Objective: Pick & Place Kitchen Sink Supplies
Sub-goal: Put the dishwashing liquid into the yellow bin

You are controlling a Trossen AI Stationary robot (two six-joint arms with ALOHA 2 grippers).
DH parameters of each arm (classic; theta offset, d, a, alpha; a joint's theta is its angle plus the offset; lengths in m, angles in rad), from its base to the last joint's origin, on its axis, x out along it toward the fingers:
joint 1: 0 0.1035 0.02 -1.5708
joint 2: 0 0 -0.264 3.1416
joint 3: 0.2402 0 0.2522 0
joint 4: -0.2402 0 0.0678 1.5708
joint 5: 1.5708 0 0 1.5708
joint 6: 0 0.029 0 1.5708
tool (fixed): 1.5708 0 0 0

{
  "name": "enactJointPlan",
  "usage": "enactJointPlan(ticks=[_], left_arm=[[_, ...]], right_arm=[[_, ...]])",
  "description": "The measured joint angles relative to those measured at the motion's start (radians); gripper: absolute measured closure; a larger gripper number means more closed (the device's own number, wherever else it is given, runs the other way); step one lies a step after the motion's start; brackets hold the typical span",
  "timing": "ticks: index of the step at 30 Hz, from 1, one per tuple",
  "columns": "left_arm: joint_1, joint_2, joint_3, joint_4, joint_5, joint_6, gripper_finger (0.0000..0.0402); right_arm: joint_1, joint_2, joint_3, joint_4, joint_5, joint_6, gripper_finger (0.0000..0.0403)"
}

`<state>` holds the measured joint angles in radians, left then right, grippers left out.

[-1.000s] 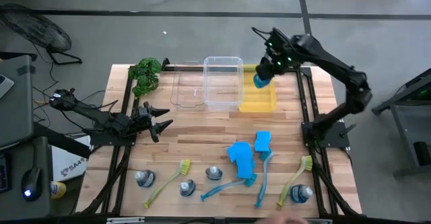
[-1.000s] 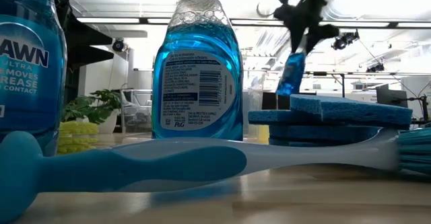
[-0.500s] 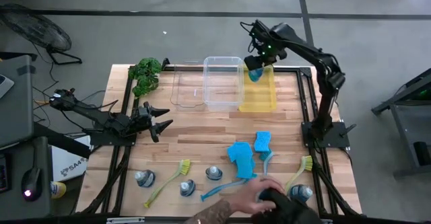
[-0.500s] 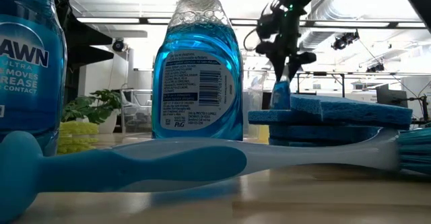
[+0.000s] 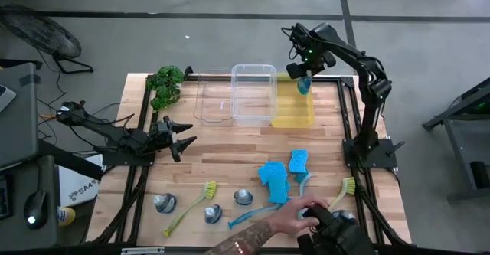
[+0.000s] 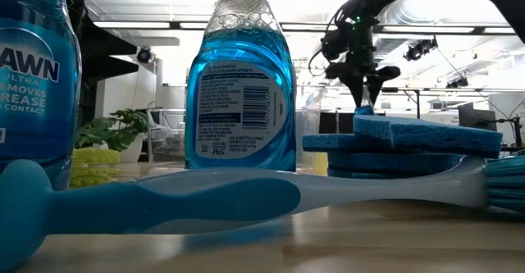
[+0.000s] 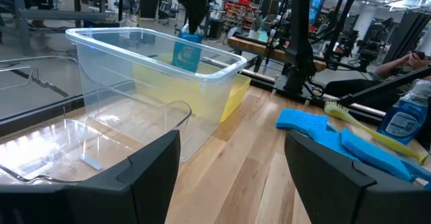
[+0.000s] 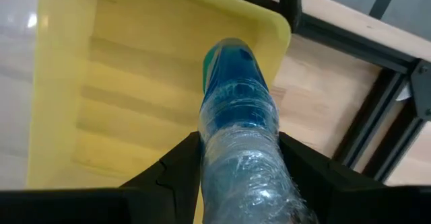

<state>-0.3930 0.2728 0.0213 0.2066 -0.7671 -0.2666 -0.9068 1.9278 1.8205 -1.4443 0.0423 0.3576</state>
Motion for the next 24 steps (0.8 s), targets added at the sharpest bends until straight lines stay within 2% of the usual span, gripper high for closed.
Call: enactJointPlan(ticks=[5,24], left_arm=[[0.000,0.000,0.000,0.000,0.000,0.000,0.0138],[0.000,0.000,0.000,0.000,0.000,0.000,0.0138]], right_arm=[[-0.016,0.000,-0.037,0.030,-0.025,0.000,0.0242],[-0.054,0.013,-0.036,0.062,-0.035,0.045,0.0242]])
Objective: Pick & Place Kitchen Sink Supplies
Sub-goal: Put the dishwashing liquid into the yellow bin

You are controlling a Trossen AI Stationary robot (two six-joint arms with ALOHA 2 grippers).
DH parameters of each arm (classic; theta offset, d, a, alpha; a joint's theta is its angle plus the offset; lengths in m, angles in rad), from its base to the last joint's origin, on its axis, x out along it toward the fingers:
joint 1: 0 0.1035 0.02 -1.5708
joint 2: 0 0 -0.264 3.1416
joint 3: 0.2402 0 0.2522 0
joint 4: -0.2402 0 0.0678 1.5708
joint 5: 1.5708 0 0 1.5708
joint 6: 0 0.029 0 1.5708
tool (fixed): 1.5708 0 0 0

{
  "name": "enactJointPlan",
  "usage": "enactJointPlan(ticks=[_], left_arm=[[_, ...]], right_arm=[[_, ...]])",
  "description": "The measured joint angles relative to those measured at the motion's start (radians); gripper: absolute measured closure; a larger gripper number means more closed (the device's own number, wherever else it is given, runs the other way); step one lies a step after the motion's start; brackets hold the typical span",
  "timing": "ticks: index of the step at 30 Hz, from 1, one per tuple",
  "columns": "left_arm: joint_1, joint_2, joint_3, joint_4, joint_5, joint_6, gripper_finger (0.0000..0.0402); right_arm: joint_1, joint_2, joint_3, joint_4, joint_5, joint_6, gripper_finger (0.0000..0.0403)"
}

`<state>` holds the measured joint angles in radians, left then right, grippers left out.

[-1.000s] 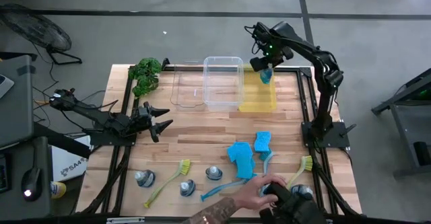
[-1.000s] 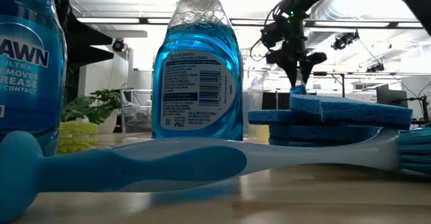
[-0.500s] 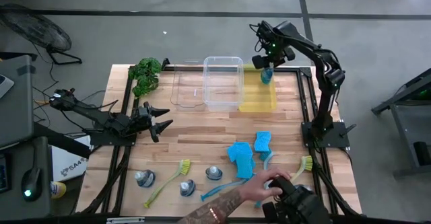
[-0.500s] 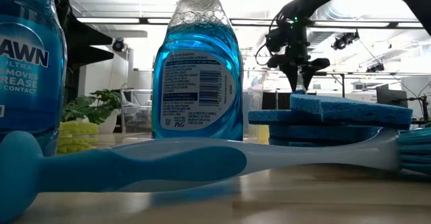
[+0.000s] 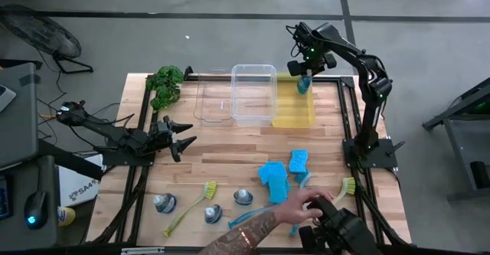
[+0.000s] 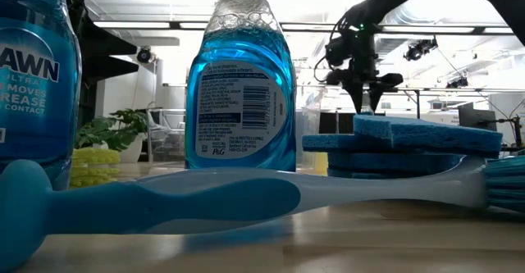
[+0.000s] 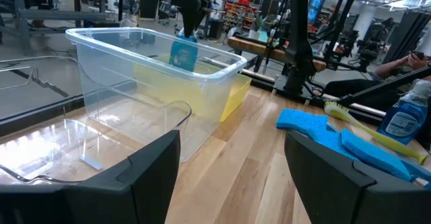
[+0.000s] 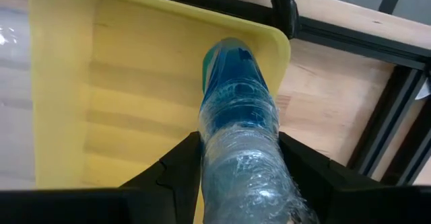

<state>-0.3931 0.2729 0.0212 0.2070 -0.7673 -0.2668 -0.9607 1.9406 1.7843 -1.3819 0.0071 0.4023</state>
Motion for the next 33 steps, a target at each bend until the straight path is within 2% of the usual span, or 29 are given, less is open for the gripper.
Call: enactJointPlan(ticks=[11,25,33], left_arm=[[0.000,0.000,0.000,0.000,0.000,0.000,0.0138],[0.000,0.000,0.000,0.000,0.000,0.000,0.0138],[0.000,0.000,0.000,0.000,0.000,0.000,0.0138]], right_arm=[[-0.002,0.033,0.000,0.011,-0.036,0.001,0.0242],[-0.003,0.033,0.000,-0.012,0.007,-0.042,0.0241],[-0.003,0.033,0.000,-0.016,0.005,-0.048,0.0207]])
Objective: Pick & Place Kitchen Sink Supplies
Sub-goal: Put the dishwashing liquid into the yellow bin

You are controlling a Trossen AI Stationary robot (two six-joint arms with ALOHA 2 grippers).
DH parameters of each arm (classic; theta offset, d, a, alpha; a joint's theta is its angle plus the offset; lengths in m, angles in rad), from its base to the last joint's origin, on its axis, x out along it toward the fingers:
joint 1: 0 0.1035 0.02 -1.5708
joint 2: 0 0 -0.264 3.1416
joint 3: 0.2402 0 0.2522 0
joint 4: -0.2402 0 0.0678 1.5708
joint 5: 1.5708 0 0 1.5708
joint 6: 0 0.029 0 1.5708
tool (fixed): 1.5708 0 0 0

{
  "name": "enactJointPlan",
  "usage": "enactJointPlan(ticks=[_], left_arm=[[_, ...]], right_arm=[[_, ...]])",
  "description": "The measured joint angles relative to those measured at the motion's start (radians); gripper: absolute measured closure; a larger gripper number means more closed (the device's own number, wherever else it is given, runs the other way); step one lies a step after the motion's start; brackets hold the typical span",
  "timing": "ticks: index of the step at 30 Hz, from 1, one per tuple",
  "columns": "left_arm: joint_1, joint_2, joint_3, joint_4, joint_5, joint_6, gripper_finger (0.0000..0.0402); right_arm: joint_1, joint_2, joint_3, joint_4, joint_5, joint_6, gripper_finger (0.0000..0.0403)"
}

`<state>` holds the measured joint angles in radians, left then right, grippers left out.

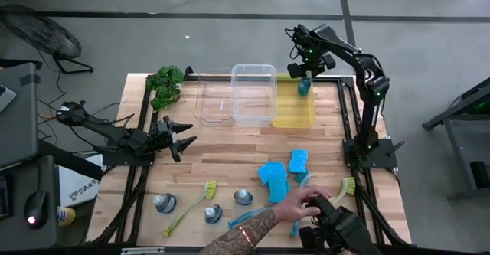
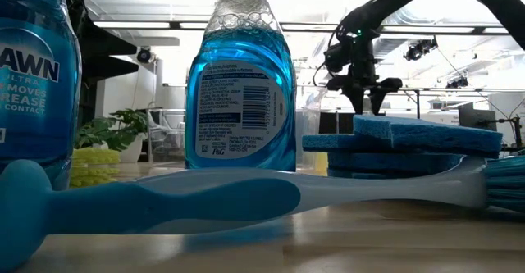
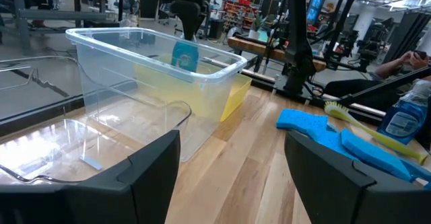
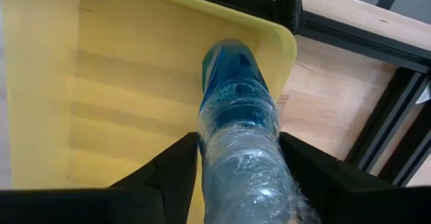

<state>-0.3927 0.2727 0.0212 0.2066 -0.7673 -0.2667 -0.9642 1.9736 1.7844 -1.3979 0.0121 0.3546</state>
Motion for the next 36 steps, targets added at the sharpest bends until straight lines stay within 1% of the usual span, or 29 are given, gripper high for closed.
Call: enactJointPlan(ticks=[5,11,18,28,36], left_arm=[[0.000,0.000,0.000,0.000,0.000,0.000,0.0138],[0.000,0.000,0.000,0.000,0.000,0.000,0.0138],[0.000,0.000,0.000,0.000,0.000,0.000,0.0138],[0.000,0.000,0.000,0.000,0.000,0.000,0.0138],[0.000,0.000,0.000,0.000,0.000,0.000,0.0138]], right_arm=[[0.000,0.010,0.000,-0.003,-0.024,0.002,0.0189],[-0.002,0.009,0.000,0.005,-0.026,0.002,0.0187],[-0.006,-0.023,0.000,-0.006,-0.019,0.003,0.0187],[0.007,-0.115,0.000,-0.071,-0.016,0.006,0.0187],[0.087,-0.231,0.000,-0.175,-0.015,0.028,0.0187]])
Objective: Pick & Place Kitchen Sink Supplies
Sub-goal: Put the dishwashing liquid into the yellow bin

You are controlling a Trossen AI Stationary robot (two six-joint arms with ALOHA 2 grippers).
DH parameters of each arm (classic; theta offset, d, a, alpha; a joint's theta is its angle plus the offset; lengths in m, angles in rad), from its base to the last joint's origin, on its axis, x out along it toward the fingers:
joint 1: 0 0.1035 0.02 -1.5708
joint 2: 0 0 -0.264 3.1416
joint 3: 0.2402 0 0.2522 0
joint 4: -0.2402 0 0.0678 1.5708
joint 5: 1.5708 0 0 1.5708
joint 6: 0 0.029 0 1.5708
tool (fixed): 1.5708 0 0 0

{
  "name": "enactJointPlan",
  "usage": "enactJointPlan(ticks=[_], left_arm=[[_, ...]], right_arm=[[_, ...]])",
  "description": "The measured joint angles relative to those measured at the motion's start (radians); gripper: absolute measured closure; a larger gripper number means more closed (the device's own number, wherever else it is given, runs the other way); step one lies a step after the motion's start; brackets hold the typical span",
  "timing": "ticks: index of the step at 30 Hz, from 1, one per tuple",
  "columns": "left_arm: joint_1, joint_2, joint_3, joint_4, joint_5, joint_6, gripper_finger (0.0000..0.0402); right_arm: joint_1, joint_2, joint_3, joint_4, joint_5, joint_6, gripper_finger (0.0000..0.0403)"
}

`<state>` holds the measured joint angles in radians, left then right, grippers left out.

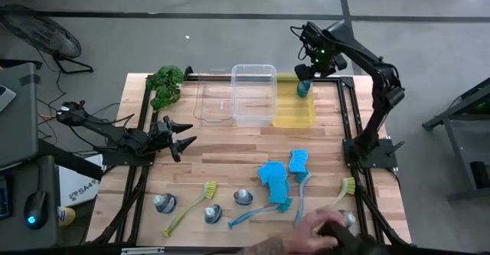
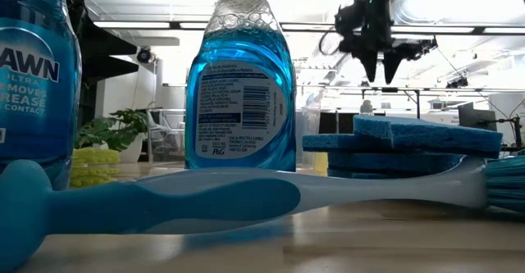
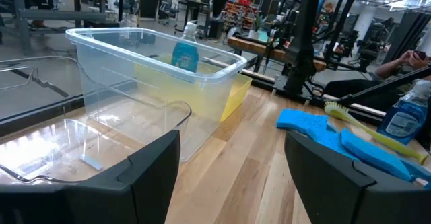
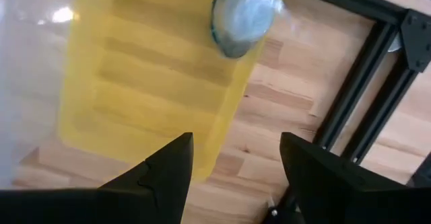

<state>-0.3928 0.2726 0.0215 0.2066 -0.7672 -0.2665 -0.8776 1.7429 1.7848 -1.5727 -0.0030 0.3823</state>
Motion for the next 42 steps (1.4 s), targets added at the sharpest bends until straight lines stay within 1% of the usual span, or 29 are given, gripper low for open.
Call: enactJointPlan(ticks=[4,10,18,25,28,32,35,38,42], left_arm=[[0.000,0.000,0.000,0.000,0.000,0.000,0.0138],[0.000,0.000,0.000,0.000,0.000,0.000,0.0138],[0.000,0.000,0.000,0.000,0.000,0.000,0.0138],[0.000,0.000,0.000,0.000,0.000,0.000,0.0138],[0.000,0.000,0.000,0.000,0.000,0.000,0.0138],[0.000,0.000,0.000,0.000,0.000,0.000,0.0138],[0.000,0.000,0.000,0.000,0.000,0.000,0.0138],[0.000,0.000,0.000,0.000,0.000,0.000,0.0138],[0.000,0.000,0.000,0.000,0.000,0.000,0.0138]], right_arm=[[0.071,-0.067,0.000,0.001,0.000,0.025,0.0187],[0.225,-0.159,0.000,0.002,-0.011,0.069,0.0187],[0.509,-0.247,0.000,0.002,-0.021,0.155,0.0187],[0.788,-0.273,0.000,0.002,-0.018,0.292,0.0187],[0.905,-0.274,0.000,0.001,0.007,0.360,0.0187],[1.037,-0.273,0.000,0.002,0.034,0.470,0.0187],[1.128,-0.273,0.000,0.002,0.059,0.590,0.0187],[1.228,-0.273,0.000,0.002,0.076,0.733,0.0187],[1.360,-0.257,0.000,0.002,0.085,0.968,0.0187]])
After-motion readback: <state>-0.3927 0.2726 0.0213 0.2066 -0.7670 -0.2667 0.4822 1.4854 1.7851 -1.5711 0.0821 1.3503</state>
